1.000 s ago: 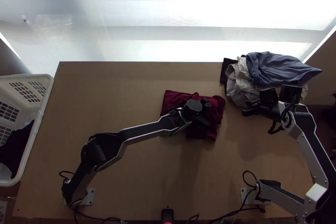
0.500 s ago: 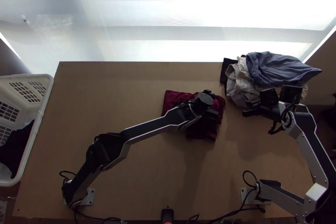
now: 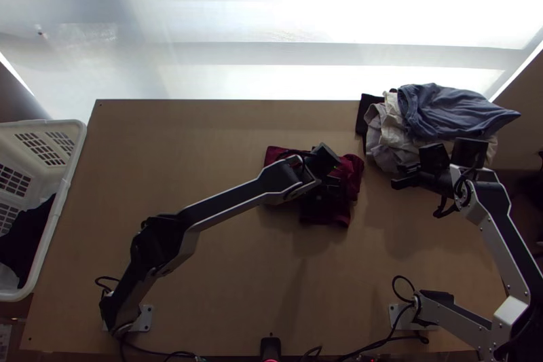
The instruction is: Fold the t-shirt
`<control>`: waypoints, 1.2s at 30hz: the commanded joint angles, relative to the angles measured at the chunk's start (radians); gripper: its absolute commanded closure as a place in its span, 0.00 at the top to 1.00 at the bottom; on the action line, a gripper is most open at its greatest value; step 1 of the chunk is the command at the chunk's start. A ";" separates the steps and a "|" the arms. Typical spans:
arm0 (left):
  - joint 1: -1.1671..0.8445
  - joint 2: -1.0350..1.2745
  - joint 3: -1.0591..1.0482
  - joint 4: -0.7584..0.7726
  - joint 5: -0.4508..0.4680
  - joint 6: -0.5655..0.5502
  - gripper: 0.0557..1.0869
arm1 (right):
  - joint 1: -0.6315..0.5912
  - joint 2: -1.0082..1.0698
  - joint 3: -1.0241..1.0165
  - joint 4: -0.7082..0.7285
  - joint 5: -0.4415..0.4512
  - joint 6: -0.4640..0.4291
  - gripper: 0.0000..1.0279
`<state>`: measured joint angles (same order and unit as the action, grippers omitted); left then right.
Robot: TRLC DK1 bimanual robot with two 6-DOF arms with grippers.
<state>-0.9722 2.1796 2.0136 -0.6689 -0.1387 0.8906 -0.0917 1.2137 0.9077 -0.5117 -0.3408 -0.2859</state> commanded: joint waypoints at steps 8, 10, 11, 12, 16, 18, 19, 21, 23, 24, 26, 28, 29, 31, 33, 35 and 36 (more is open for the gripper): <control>0.133 -0.126 0.004 -0.218 0.059 -0.219 0.94 | 0.090 0.003 0.007 0.004 0.000 0.031 0.03; 0.185 -0.122 -0.016 -0.219 0.073 -0.285 0.79 | 0.112 0.001 0.014 0.004 0.000 0.051 0.03; 0.213 -0.118 -0.024 -0.221 0.102 -0.318 0.70 | 0.132 0.001 0.016 0.004 0.000 0.057 0.03; 0.236 -0.110 -0.033 -0.221 0.129 -0.354 0.57 | 0.156 0.001 0.017 0.004 0.000 0.068 0.03; 0.320 -0.078 -0.056 -0.232 0.323 -0.518 0.18 | 0.288 0.018 0.020 0.021 0.000 0.090 0.03; 0.377 -0.041 -0.056 -0.251 0.484 -0.587 0.14 | 0.346 0.052 0.034 0.021 0.000 0.093 0.03; 0.402 -0.018 -0.056 -0.255 0.534 -0.627 0.13 | 0.374 0.070 0.045 0.022 0.000 0.096 0.03; 0.440 0.025 -0.055 -0.253 0.593 -0.673 0.04 | 0.418 0.113 0.077 0.036 0.000 0.105 0.03; 0.455 0.063 -0.053 -0.236 0.607 -0.713 0.04 | 0.448 0.168 0.125 0.047 0.000 0.119 0.03; 0.458 0.078 -0.053 -0.222 0.605 -0.722 0.04 | 0.461 0.199 0.155 0.047 -0.001 0.125 0.03; 0.461 0.106 -0.052 -0.196 0.603 -0.745 0.04 | 0.480 0.262 0.214 0.048 -0.009 0.133 0.03; 0.469 0.134 -0.050 -0.173 0.596 -0.777 0.04 | 0.501 0.331 0.270 0.048 -0.027 0.146 0.03; 0.469 0.143 -0.050 -0.172 0.596 -0.783 0.04 | 0.509 0.366 0.293 0.052 -0.035 0.152 0.03; 0.463 0.157 -0.050 -0.169 0.594 -0.788 0.04 | 0.517 0.435 0.333 0.068 -0.055 0.168 0.03; 0.449 0.161 -0.049 -0.161 0.577 -0.786 0.04 | 0.517 0.501 0.376 0.073 -0.104 0.197 0.03; 0.441 0.166 -0.047 -0.152 0.553 -0.785 0.04 | 0.521 0.553 0.410 0.073 -0.127 0.218 0.03; 0.441 0.166 -0.049 -0.152 0.542 -0.780 0.04 | 0.530 0.572 0.422 0.073 -0.132 0.220 0.03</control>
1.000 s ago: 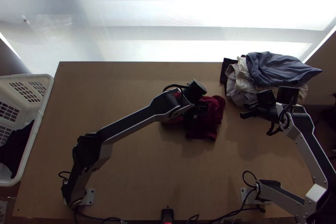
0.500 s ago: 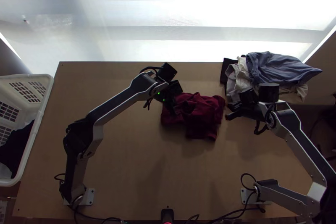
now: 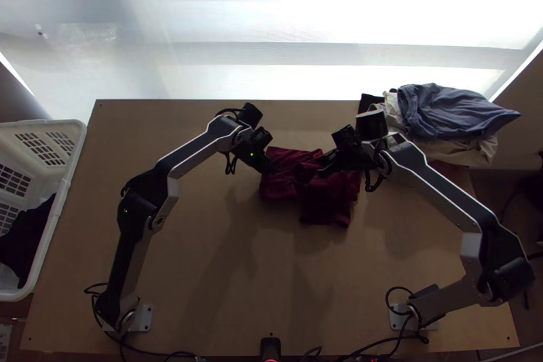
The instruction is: Fold the t-shirt
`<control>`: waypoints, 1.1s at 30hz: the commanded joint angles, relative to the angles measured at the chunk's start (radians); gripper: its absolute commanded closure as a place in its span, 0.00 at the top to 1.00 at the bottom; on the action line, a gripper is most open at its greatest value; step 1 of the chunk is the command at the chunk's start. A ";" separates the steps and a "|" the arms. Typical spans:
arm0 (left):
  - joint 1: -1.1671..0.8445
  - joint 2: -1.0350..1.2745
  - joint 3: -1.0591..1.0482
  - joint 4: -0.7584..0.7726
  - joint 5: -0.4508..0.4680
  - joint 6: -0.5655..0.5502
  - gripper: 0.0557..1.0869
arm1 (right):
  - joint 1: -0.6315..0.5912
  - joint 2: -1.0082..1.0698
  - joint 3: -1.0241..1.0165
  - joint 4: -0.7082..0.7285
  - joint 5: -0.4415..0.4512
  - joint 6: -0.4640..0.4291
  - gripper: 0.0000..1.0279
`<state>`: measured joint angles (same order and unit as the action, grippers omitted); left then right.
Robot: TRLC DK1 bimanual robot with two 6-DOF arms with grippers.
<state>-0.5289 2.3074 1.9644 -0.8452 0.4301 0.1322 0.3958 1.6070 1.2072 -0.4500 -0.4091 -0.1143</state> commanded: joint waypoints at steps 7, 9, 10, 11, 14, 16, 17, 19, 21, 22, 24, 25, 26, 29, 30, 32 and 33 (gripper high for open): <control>-0.019 0.033 0.001 0.024 -0.060 -0.003 0.04 | 0.081 0.272 0.157 0.005 -0.073 0.048 0.03; -0.026 0.033 -0.002 0.023 -0.079 0.009 0.04 | 0.094 0.288 0.150 -0.001 -0.076 0.048 0.03; -0.028 0.033 -0.001 0.023 -0.087 0.012 0.04 | 0.101 0.288 0.143 -0.003 -0.076 0.048 0.03; -0.029 0.032 -0.001 0.024 -0.090 0.014 0.04 | 0.106 0.288 0.135 -0.003 -0.074 0.048 0.03; -0.034 0.030 -0.001 0.026 -0.102 0.021 0.04 | 0.103 0.301 0.109 -0.003 -0.074 0.045 0.03; -0.040 0.032 -0.001 0.028 -0.125 0.027 0.04 | 0.092 0.306 0.083 -0.006 -0.074 0.038 0.03; -0.042 0.033 -0.001 0.028 -0.134 0.032 0.04 | 0.083 0.306 0.069 -0.007 -0.073 0.027 0.03; -0.045 0.035 -0.001 0.029 -0.152 0.038 0.04 | 0.049 0.303 0.043 -0.032 -0.073 0.001 0.03; -0.046 0.035 -0.001 0.032 -0.166 0.040 0.04 | -0.006 0.286 0.023 -0.102 -0.073 -0.039 0.03; -0.049 0.037 -0.001 0.032 -0.177 0.044 0.04 | -0.044 0.268 0.008 -0.136 -0.073 -0.062 0.03; -0.051 0.038 -0.001 0.032 -0.183 0.050 0.04 | -0.123 0.212 -0.041 -0.147 -0.073 -0.099 0.03; -0.052 0.040 -0.002 0.032 -0.186 0.052 0.04 | -0.163 0.177 -0.064 -0.151 -0.073 -0.124 0.03; -0.052 0.040 -0.002 0.032 -0.192 0.053 0.04 | -0.206 0.146 -0.083 -0.159 -0.073 -0.145 0.03; -0.057 0.047 -0.001 0.032 -0.200 0.060 0.04 | -0.328 0.065 -0.117 -0.228 -0.073 -0.225 0.03; -0.060 0.050 -0.001 0.032 -0.203 0.061 0.04 | -0.365 0.044 -0.124 -0.257 -0.071 -0.254 0.03; -0.062 0.058 -0.001 0.032 -0.208 0.066 0.04 | -0.436 0.002 -0.143 -0.317 -0.069 -0.308 0.03; -0.062 0.061 -0.001 0.032 -0.208 0.066 0.04 | -0.468 -0.021 -0.156 -0.345 -0.069 -0.335 0.03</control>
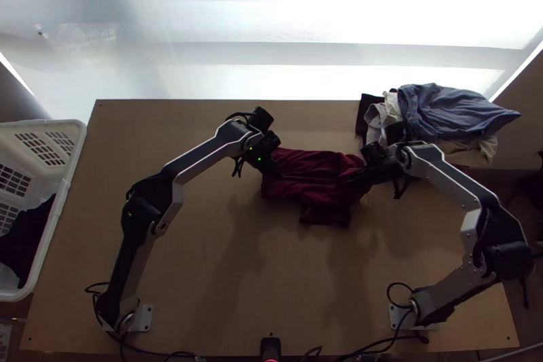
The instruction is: Fold the t-shirt
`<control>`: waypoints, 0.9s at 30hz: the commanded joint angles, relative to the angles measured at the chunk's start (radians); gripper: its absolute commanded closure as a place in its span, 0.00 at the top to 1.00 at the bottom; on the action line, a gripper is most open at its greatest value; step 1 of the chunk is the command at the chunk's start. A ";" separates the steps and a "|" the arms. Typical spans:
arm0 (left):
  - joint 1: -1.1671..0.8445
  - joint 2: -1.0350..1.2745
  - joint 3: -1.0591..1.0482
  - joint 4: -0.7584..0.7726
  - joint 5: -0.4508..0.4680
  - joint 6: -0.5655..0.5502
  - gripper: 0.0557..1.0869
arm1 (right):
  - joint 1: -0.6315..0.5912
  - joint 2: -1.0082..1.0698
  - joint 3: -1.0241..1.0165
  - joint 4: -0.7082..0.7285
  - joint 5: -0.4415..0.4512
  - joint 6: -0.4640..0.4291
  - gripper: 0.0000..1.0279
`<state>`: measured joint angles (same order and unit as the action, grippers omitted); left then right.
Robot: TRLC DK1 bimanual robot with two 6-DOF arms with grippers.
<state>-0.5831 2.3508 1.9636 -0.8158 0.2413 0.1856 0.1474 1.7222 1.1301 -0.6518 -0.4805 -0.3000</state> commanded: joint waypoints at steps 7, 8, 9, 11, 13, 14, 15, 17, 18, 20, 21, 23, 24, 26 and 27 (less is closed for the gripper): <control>-0.012 0.015 0.001 0.003 -0.019 0.031 0.04 | -0.447 -0.280 -0.078 -0.227 0.040 -0.283 0.03; -0.011 0.008 0.000 0.001 -0.017 0.032 0.04 | -0.462 -0.294 -0.058 -0.244 0.040 -0.289 0.03; -0.011 -0.002 0.000 -0.003 -0.016 0.034 0.04 | -0.462 -0.311 -0.041 -0.252 0.040 -0.289 0.03; -0.007 -0.031 -0.002 -0.006 0.001 0.031 0.04 | -0.433 -0.340 -0.013 -0.259 0.037 -0.266 0.03; -0.011 -0.061 -0.003 -0.014 0.024 0.029 0.04 | -0.325 -0.346 -0.015 -0.259 0.037 -0.225 0.03; -0.012 -0.074 -0.005 -0.016 0.026 0.031 0.04 | -0.272 -0.348 -0.016 -0.258 0.039 -0.222 0.03; -0.012 -0.088 -0.005 -0.020 0.026 0.034 0.04 | -0.220 -0.346 -0.010 -0.258 0.039 -0.214 0.03; -0.011 -0.119 -0.005 -0.034 0.029 0.034 0.04 | -0.127 -0.337 0.017 -0.249 0.039 -0.169 0.06; -0.007 -0.137 -0.005 -0.045 0.036 0.034 0.05 | -0.086 -0.334 0.031 -0.249 0.039 -0.157 0.07; -0.003 -0.176 -0.005 -0.071 0.059 0.035 0.08 | -0.017 -0.326 0.053 -0.241 0.039 -0.125 0.09; 0.000 -0.197 -0.005 -0.086 0.061 0.040 0.17 | 0.023 -0.325 0.059 -0.243 0.037 -0.110 0.12; 0.006 -0.258 -0.015 -0.095 0.061 0.040 0.73 | 0.101 -0.328 0.059 -0.241 0.048 -0.093 0.28; 0.009 -0.292 -0.019 -0.095 0.061 0.037 0.96 | 0.149 -0.332 0.056 -0.241 0.074 -0.093 0.36; 0.023 -0.351 -0.015 -0.091 0.089 0.028 0.96 | 0.235 -0.340 0.050 -0.241 0.141 -0.094 0.56; 0.032 -0.375 -0.012 -0.088 0.093 0.021 0.96 | 0.271 -0.339 0.046 -0.241 0.166 -0.094 0.67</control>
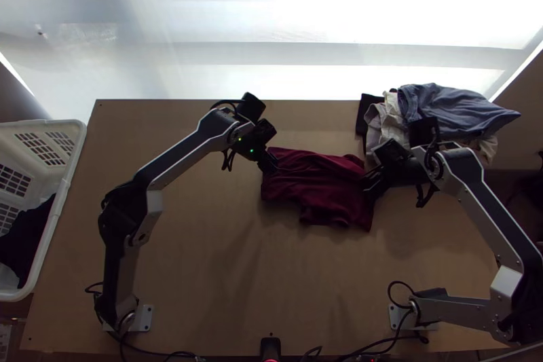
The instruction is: Fold the t-shirt
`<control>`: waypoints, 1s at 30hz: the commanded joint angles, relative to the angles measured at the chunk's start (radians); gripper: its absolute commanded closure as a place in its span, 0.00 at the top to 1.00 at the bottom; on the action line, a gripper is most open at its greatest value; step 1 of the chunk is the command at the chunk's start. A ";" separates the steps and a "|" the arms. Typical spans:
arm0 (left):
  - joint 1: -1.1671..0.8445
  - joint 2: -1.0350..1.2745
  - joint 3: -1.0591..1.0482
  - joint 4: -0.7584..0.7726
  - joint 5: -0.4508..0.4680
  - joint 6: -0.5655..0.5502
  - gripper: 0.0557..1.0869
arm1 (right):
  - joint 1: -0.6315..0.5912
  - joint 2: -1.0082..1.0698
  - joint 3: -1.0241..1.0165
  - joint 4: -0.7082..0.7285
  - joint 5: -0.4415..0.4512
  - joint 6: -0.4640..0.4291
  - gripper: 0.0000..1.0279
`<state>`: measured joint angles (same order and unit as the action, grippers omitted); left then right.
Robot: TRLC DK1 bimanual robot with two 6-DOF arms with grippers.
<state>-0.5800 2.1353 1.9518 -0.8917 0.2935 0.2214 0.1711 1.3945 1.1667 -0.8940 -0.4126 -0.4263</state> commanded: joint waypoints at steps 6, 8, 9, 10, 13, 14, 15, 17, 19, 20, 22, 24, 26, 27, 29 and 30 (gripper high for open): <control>0.146 -0.311 -0.011 -0.024 0.039 -0.013 0.96 | 0.547 -0.026 -0.108 0.107 0.403 0.034 0.96; 0.201 -0.371 -0.039 -0.024 0.036 -0.010 0.96 | 0.653 -0.029 -0.160 0.178 0.494 0.035 0.96; 0.230 -0.396 -0.051 -0.024 0.038 -0.008 0.96 | 0.697 -0.029 -0.183 0.213 0.541 0.034 0.96; 0.259 -0.419 -0.068 -0.023 0.038 -0.005 0.96 | 0.731 -0.028 -0.202 0.253 0.567 0.032 0.96; 0.327 -0.469 -0.136 -0.010 0.038 0.003 0.96 | 0.785 0.005 -0.217 0.342 0.607 0.029 0.96; 0.341 -0.489 -0.165 -0.001 0.038 0.009 0.96 | 0.792 0.023 -0.214 0.366 0.621 0.026 0.96; 0.351 -0.509 -0.192 0.005 0.039 0.027 0.96 | 0.794 0.044 -0.203 0.382 0.623 0.026 0.96; 0.370 -0.552 -0.244 0.023 0.039 0.033 0.96 | 0.792 0.098 -0.174 0.395 0.624 0.026 0.96; 0.385 -0.588 -0.295 0.042 0.039 0.050 0.96 | 0.789 0.147 -0.148 0.423 0.633 0.021 0.96; 0.396 -0.604 -0.321 0.054 0.039 0.056 0.96 | 0.786 0.175 -0.137 0.440 0.644 0.020 0.96; 0.416 -0.629 -0.364 0.066 0.044 0.068 0.96 | 0.785 0.238 -0.108 0.458 0.646 0.021 0.96; 0.450 -0.655 -0.415 0.094 0.061 0.082 0.96 | 0.786 0.290 -0.084 0.486 0.650 0.020 0.96; 0.474 -0.681 -0.453 0.114 0.067 0.090 0.96 | 0.791 0.337 -0.052 0.504 0.672 0.017 0.96; 0.490 -0.693 -0.470 0.119 0.076 0.098 0.96 | 0.792 0.360 -0.041 0.518 0.678 0.009 0.96; 0.517 -0.718 -0.502 0.129 0.093 0.105 0.96 | 0.792 0.402 -0.018 0.538 0.695 0.001 0.96; 0.531 -0.727 -0.518 0.132 0.101 0.113 0.96 | 0.791 0.419 -0.006 0.540 0.701 -0.002 0.96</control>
<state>-0.1379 1.4940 1.5574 -0.8036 0.3584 0.3000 0.9485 1.6726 1.0882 -0.4168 0.2409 -0.4126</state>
